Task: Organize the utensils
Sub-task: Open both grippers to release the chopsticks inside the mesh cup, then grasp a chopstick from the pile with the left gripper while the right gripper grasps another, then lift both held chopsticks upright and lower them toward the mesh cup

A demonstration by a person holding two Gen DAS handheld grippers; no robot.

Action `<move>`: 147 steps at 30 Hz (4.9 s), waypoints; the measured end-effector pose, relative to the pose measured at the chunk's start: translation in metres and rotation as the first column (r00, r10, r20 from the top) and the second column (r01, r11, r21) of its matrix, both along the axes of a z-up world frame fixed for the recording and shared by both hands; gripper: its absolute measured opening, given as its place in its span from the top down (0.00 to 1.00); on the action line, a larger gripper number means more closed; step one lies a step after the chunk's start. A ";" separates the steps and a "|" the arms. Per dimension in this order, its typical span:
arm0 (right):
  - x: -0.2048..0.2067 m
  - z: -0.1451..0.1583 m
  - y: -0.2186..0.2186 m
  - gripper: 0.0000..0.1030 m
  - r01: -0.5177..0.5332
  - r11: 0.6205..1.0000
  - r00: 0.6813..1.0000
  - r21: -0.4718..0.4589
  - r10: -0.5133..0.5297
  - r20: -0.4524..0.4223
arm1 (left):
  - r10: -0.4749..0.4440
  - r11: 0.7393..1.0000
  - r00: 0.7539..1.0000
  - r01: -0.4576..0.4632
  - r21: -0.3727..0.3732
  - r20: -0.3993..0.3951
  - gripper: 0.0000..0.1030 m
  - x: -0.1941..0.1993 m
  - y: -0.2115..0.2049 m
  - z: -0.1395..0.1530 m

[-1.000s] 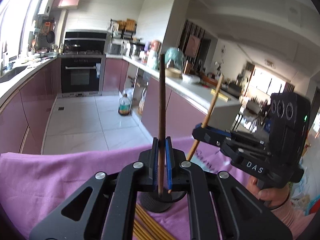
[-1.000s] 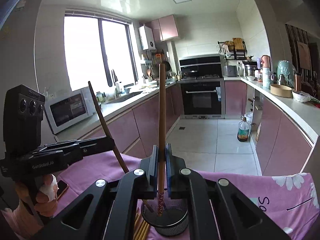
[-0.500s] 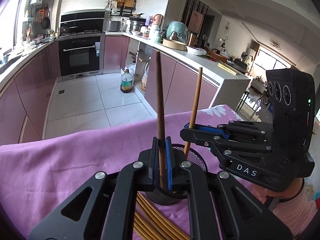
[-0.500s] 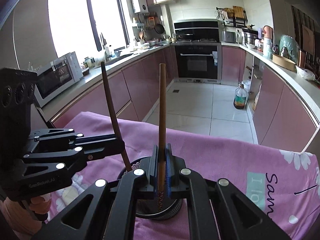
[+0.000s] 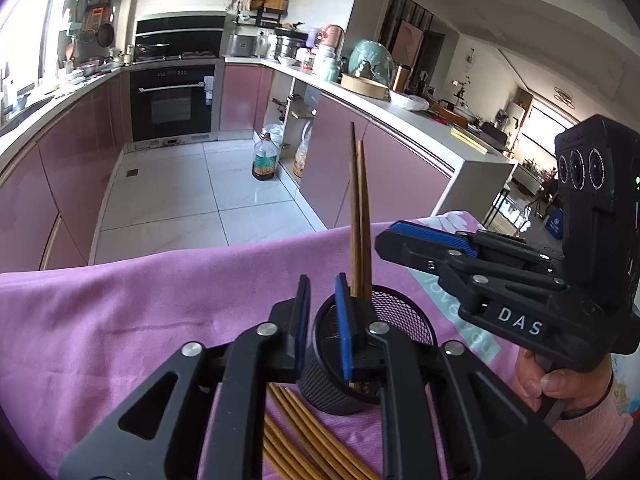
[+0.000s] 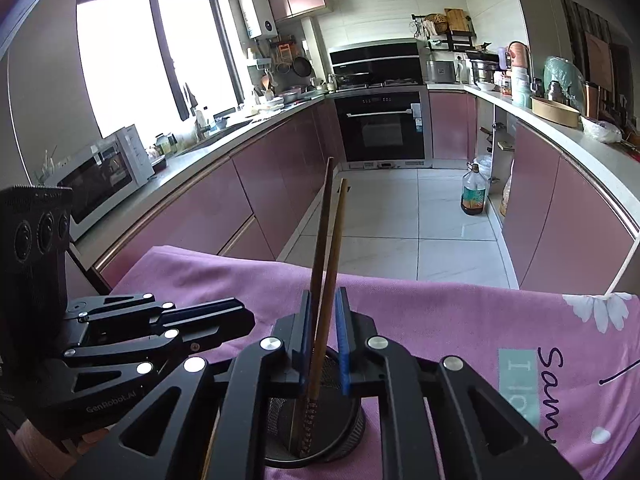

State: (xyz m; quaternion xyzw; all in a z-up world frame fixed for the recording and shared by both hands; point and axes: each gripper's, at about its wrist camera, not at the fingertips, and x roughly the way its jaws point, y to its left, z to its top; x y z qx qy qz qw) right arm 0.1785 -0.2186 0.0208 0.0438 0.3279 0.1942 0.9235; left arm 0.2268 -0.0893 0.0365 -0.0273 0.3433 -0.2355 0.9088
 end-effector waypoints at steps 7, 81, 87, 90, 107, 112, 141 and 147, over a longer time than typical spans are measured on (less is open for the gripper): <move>-0.016 0.008 -0.005 0.75 0.000 1.000 0.999 0.029 -0.002 0.047 | 0.080 0.997 0.994 -0.079 -0.018 0.080 0.57 -0.026 0.026 0.006; -0.119 -0.109 0.039 0.73 -0.119 0.981 0.981 -0.153 0.092 -0.174 | 0.087 0.981 0.985 -0.058 0.186 -0.149 0.47 -0.135 0.056 -0.131; -0.115 -0.109 0.044 0.72 -0.118 0.980 0.981 -0.159 0.089 -0.174 | 0.097 0.978 0.984 -0.066 0.200 -0.148 0.55 -0.135 0.061 -0.130; -0.115 -0.109 0.044 0.72 -0.118 0.980 0.980 -0.160 0.090 -0.175 | 0.103 0.976 0.984 -0.071 0.206 -0.145 0.56 -0.133 0.058 -0.129; -0.094 -0.107 0.058 0.73 -0.128 0.973 0.976 -0.190 0.090 -0.199 | 0.126 0.974 0.981 -0.095 0.205 -0.145 0.66 -0.117 0.053 -0.129; -0.089 -0.107 0.060 0.83 -0.122 0.974 0.977 -0.190 0.084 -0.198 | 0.152 0.973 0.977 -0.122 0.195 -0.148 0.74 -0.111 0.055 -0.129; -0.108 -0.073 0.030 0.95 -0.139 0.990 0.983 -0.026 0.135 -0.127 | 0.127 0.992 0.980 -0.128 0.005 -0.151 0.93 -0.128 0.076 -0.097; -0.114 -0.055 0.021 0.95 -0.153 0.988 0.984 0.035 0.156 -0.088 | 0.078 0.995 0.991 -0.084 -0.053 -0.112 0.93 -0.134 0.079 -0.073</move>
